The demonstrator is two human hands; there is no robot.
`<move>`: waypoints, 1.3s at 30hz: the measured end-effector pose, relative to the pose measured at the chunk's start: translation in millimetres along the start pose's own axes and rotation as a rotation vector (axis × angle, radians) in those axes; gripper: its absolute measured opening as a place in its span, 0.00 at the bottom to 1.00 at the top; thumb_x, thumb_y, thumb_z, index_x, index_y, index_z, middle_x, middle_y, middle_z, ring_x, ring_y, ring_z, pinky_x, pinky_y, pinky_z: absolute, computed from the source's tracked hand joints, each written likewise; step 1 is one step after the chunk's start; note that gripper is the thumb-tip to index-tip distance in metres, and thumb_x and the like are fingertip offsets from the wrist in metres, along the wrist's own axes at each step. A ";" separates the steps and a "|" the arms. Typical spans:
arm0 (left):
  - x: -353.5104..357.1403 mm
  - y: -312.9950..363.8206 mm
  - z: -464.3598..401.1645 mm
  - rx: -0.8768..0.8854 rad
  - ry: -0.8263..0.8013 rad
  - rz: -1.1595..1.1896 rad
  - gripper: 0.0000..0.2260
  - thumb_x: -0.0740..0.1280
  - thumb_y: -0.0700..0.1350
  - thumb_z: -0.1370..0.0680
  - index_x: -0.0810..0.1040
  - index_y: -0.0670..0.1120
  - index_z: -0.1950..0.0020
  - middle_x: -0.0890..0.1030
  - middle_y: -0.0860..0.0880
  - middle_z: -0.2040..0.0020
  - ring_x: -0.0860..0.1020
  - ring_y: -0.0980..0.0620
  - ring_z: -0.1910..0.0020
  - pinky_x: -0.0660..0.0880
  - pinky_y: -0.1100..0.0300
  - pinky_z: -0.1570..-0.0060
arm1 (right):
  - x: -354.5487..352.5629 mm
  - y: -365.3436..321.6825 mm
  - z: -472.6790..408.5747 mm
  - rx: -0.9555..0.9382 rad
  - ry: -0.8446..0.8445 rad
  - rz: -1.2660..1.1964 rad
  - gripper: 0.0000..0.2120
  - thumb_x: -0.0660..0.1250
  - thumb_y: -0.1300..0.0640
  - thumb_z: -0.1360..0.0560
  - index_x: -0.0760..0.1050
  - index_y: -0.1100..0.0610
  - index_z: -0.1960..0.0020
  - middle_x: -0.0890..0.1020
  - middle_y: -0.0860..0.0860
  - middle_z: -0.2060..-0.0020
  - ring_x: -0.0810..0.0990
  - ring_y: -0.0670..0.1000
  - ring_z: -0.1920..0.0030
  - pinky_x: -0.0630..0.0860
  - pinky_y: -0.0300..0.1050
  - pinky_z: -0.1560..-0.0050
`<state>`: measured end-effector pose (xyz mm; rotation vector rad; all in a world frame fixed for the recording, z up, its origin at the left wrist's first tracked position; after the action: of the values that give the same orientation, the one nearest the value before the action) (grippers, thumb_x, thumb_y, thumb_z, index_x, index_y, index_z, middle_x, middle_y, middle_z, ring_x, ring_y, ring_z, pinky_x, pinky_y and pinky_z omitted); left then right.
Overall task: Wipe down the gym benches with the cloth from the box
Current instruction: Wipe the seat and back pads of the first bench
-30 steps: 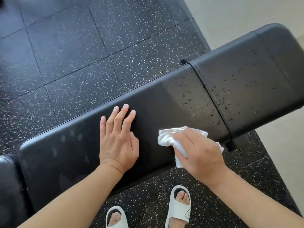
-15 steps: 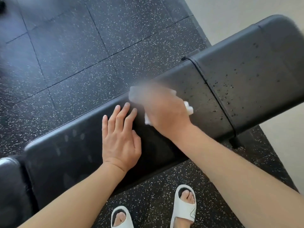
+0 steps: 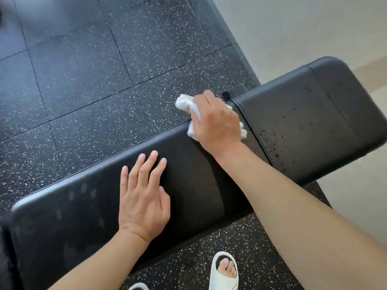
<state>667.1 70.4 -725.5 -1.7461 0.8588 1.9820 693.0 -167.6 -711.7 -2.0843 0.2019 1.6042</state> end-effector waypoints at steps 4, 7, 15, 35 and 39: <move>-0.3 0.8 0.3 -0.003 0.001 -0.001 0.29 0.57 0.46 0.24 0.70 0.48 0.22 0.65 0.48 0.18 0.60 0.42 0.17 0.50 0.39 0.18 | 4.1 -1.7 -17.4 0.004 -0.064 -0.032 0.08 0.63 0.51 0.19 0.75 0.56 0.48 0.77 0.52 0.49 0.79 0.57 0.54 0.67 0.50 0.64; 0.5 0.7 0.6 0.001 0.005 0.005 0.29 0.57 0.46 0.24 0.69 0.48 0.21 0.65 0.48 0.18 0.60 0.42 0.17 0.49 0.40 0.18 | -8.3 2.6 27.7 0.002 -0.028 -0.086 0.06 0.67 0.55 0.24 0.77 0.56 0.48 0.77 0.51 0.51 0.78 0.55 0.54 0.75 0.52 0.66; 2.1 -0.6 0.6 -0.005 0.020 0.025 0.29 0.57 0.45 0.24 0.69 0.49 0.22 0.65 0.49 0.19 0.60 0.42 0.18 0.49 0.39 0.18 | -50.3 59.9 150.6 -0.149 0.016 -0.182 0.12 0.68 0.59 0.22 0.80 0.47 0.41 0.79 0.44 0.53 0.80 0.49 0.54 0.78 0.45 0.59; 3.4 -1.0 0.4 0.002 0.024 0.033 0.29 0.57 0.46 0.23 0.68 0.48 0.21 0.65 0.48 0.18 0.59 0.42 0.17 0.49 0.39 0.18 | -31.1 14.7 166.7 -0.033 0.096 -0.200 0.12 0.68 0.60 0.24 0.76 0.48 0.43 0.77 0.44 0.52 0.78 0.48 0.55 0.75 0.42 0.61; 2.7 -3.8 2.4 0.002 0.000 0.052 0.28 0.57 0.46 0.22 0.68 0.49 0.21 0.64 0.48 0.18 0.59 0.43 0.17 0.49 0.39 0.18 | -29.5 18.7 168.6 -0.112 0.075 -0.125 0.05 0.66 0.55 0.20 0.78 0.48 0.45 0.79 0.45 0.54 0.80 0.48 0.55 0.74 0.41 0.63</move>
<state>667.3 74.5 -728.8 -1.7388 0.9148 2.0132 531.0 -110.1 -720.2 -2.1976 0.0070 1.4959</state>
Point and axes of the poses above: each hand's wrist, its own z-axis away from the middle knuckle, its own x-axis out of the palm, y = z × x, the point moved 3 cm from there along -z, towards the middle knuckle
